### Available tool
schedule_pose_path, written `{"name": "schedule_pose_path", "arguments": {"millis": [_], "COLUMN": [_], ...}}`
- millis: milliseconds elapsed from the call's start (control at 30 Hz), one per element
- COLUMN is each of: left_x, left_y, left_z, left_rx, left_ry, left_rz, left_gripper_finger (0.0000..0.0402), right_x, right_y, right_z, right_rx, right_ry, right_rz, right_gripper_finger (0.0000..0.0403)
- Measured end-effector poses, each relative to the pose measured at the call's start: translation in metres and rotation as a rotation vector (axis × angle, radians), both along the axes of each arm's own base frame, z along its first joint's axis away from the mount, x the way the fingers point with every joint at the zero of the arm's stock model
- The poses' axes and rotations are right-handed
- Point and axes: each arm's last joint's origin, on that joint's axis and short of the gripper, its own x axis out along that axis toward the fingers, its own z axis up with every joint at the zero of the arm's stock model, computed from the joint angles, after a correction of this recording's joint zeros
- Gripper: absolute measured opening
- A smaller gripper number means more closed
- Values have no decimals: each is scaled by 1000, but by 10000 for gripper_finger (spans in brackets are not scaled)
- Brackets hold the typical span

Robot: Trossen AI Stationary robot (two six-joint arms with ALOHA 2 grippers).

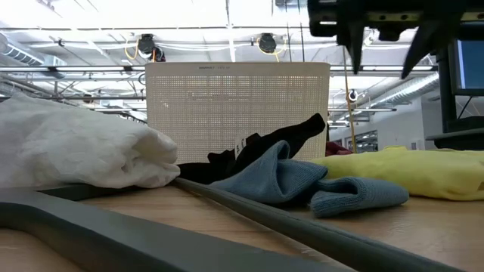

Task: Pick & Place Cloths
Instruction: Put the black sock into the transparent bin, then put the gray sock into the transparent bin

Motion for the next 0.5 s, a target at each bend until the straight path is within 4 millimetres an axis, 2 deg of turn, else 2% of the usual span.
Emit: {"name": "schedule_pose_path", "arguments": {"millis": [200, 400, 500], "left_x": [-14, -32, -37], "left_y": [-6, -8, -10], "left_z": [-1, -6, -6], "left_rx": [-8, 57, 96], "left_ry": [59, 137, 71], "left_rz": [15, 11, 8], "left_gripper_finger": [327, 333, 330], "right_x": [5, 16, 24], "right_y": [8, 13, 17], "right_z": [2, -1, -9], "right_rx": [25, 99, 157], "right_ry": [-63, -97, -81], "right_rz": [16, -55, -62], "right_gripper_finger": [177, 176, 176]}}
